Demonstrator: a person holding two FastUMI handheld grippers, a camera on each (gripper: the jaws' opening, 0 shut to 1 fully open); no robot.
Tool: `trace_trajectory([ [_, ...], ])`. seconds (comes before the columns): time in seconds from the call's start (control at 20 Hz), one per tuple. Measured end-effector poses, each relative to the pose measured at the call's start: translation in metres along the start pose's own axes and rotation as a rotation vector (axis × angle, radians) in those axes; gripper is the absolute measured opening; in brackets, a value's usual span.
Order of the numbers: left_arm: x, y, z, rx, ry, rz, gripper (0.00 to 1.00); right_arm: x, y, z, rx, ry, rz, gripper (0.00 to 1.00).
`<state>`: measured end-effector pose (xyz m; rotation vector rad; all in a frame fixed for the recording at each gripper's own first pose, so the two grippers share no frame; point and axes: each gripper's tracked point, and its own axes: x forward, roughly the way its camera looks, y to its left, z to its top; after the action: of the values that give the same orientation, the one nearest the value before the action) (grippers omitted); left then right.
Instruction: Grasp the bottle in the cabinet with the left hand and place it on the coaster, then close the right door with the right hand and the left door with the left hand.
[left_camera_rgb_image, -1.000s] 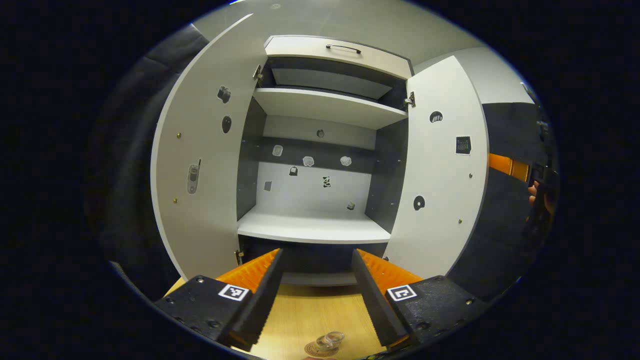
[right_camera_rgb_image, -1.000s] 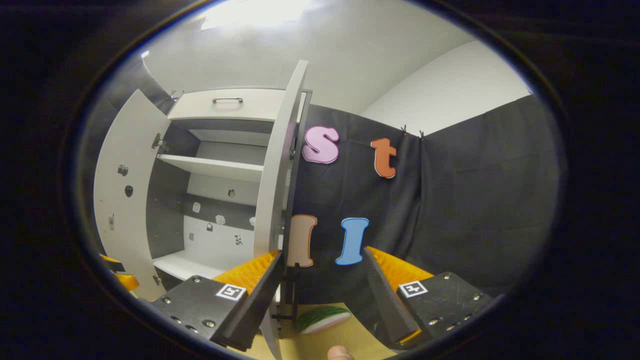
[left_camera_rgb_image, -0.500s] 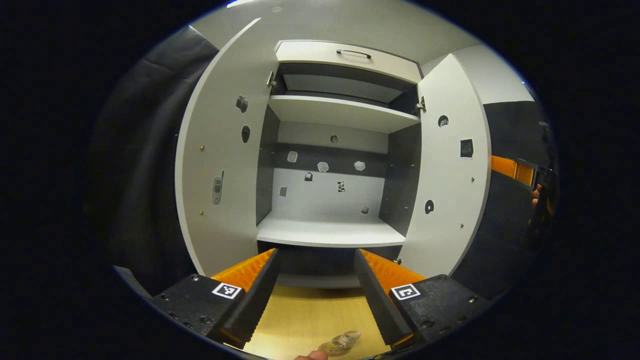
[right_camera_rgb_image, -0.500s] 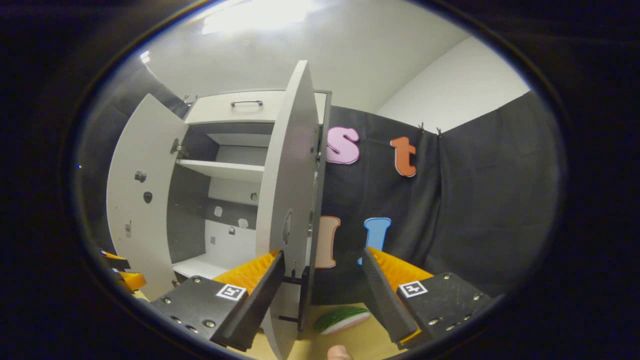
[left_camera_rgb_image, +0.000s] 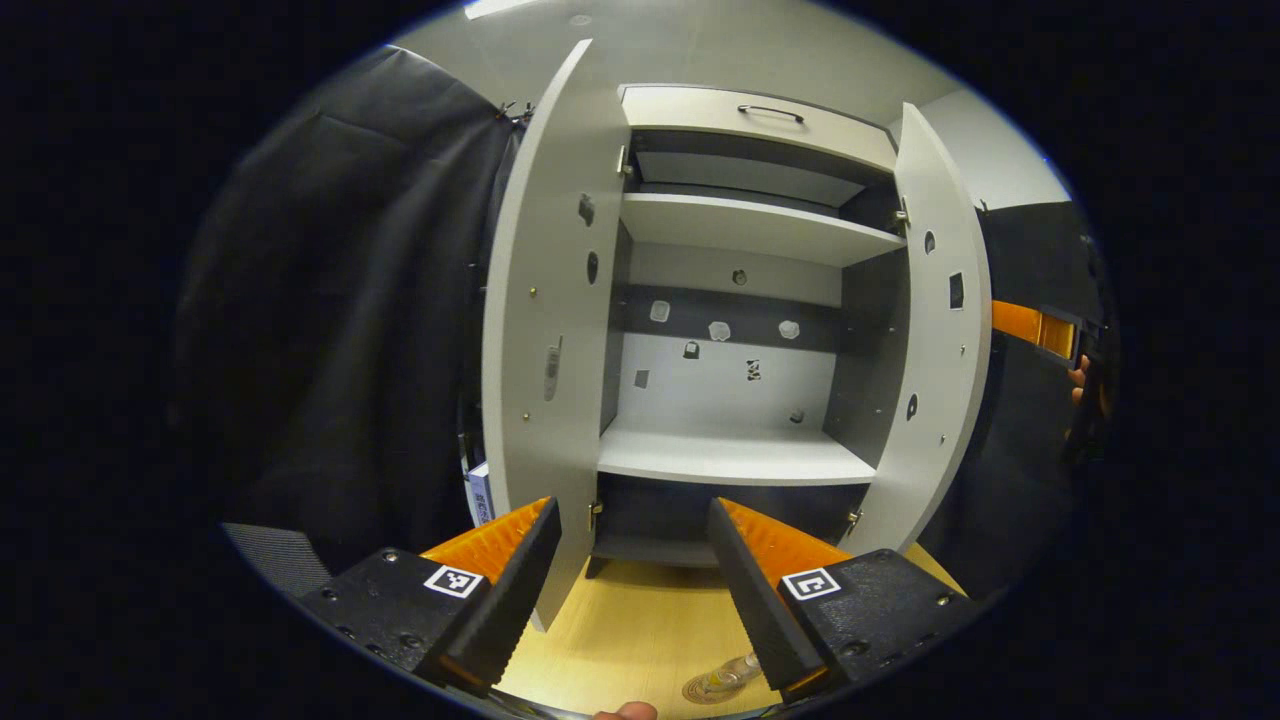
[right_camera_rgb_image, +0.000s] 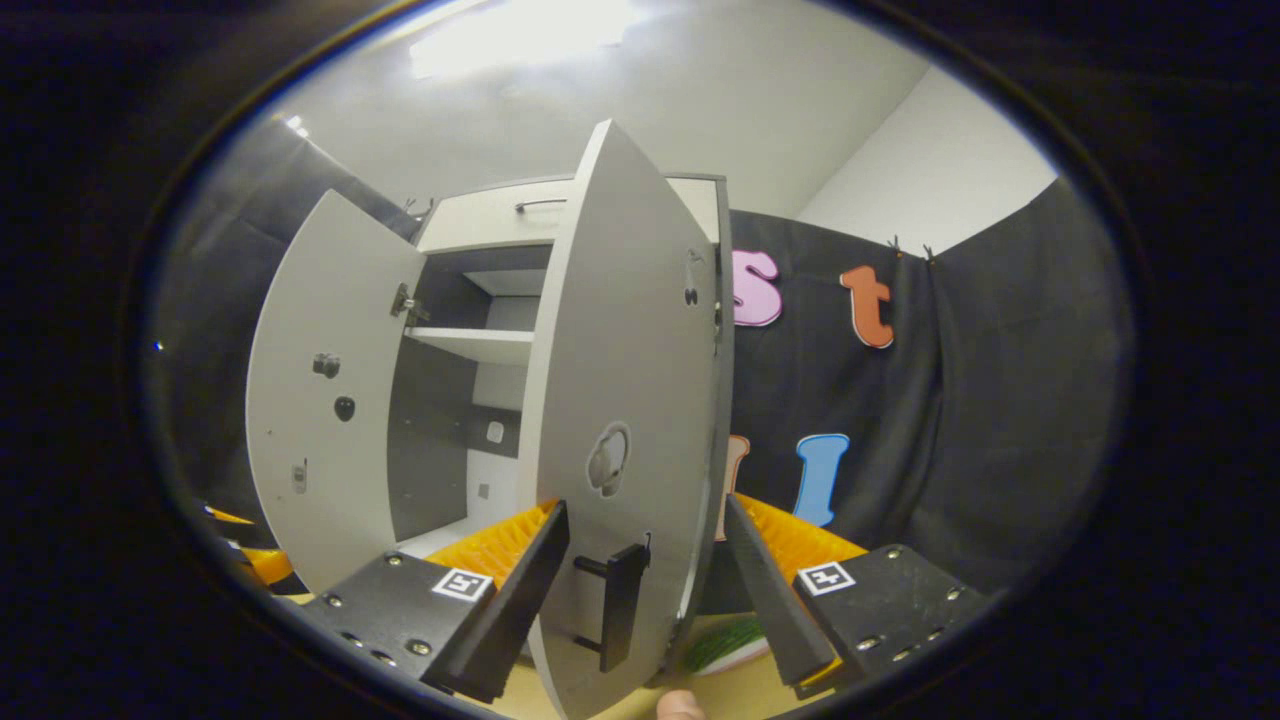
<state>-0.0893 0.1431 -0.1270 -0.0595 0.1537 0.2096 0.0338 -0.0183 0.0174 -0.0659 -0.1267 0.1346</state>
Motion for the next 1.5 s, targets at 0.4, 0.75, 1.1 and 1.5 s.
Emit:
trace_trajectory([
  [0.4,-0.013,0.045,-0.003,-0.016,0.004,0.099,0.93,0.017,0.056,0.000,0.029,0.003,0.113,0.95],
  [0.75,-0.014,0.072,-0.006,-0.025,0.011,0.157,0.93,0.022,0.076,0.006,0.045,-0.013,0.140,0.95],
  [1.1,-0.011,0.091,-0.010,-0.024,0.020,0.183,0.93,0.024,0.084,0.002,0.045,-0.003,0.140,0.95],
  [1.5,0.000,0.114,-0.014,-0.027,0.025,0.207,0.93,0.024,0.090,0.000,0.037,0.009,0.125,0.95],
])
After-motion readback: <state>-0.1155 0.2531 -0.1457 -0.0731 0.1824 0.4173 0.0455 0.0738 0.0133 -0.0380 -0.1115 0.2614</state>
